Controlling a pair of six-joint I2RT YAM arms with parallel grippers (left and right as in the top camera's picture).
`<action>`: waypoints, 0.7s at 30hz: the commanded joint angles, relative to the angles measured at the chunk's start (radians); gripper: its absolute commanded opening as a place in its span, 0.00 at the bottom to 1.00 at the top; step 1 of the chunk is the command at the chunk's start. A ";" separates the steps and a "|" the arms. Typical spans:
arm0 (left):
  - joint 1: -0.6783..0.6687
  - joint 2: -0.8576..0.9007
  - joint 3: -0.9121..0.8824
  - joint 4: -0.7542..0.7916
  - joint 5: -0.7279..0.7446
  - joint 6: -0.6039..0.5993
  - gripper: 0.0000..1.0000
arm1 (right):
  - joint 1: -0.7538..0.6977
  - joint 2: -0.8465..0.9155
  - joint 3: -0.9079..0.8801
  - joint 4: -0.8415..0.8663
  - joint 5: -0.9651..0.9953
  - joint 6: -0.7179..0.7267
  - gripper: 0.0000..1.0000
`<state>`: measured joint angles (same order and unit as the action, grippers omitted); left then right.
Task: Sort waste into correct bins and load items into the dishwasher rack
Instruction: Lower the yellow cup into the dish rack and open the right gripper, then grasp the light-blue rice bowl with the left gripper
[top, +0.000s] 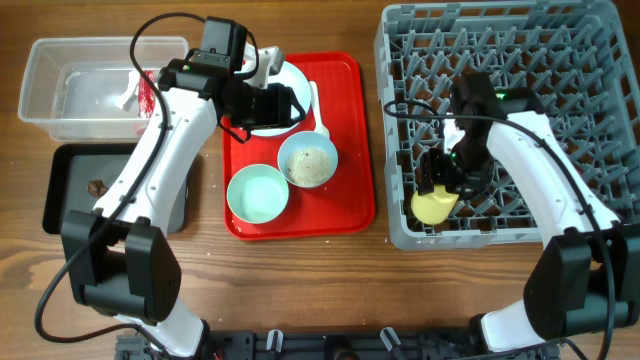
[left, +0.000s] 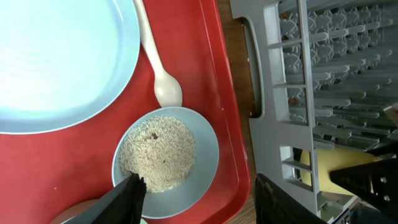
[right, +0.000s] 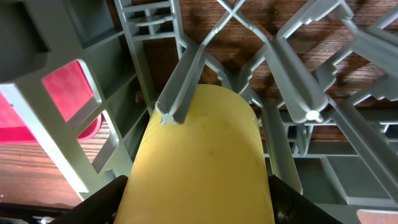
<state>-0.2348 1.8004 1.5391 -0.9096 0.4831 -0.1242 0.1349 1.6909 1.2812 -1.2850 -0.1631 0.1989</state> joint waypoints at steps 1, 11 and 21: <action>-0.006 -0.013 0.011 0.000 -0.006 0.012 0.57 | 0.005 0.008 -0.008 0.008 0.012 -0.013 0.68; -0.007 -0.013 0.011 -0.001 -0.006 0.013 0.68 | 0.005 -0.003 0.040 0.005 0.006 -0.016 0.76; -0.254 0.048 0.011 0.000 -0.254 0.013 0.67 | 0.005 -0.051 0.285 0.016 0.008 -0.015 0.80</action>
<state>-0.4316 1.8080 1.5391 -0.9096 0.3344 -0.1192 0.1349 1.6634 1.5242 -1.2903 -0.1631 0.1951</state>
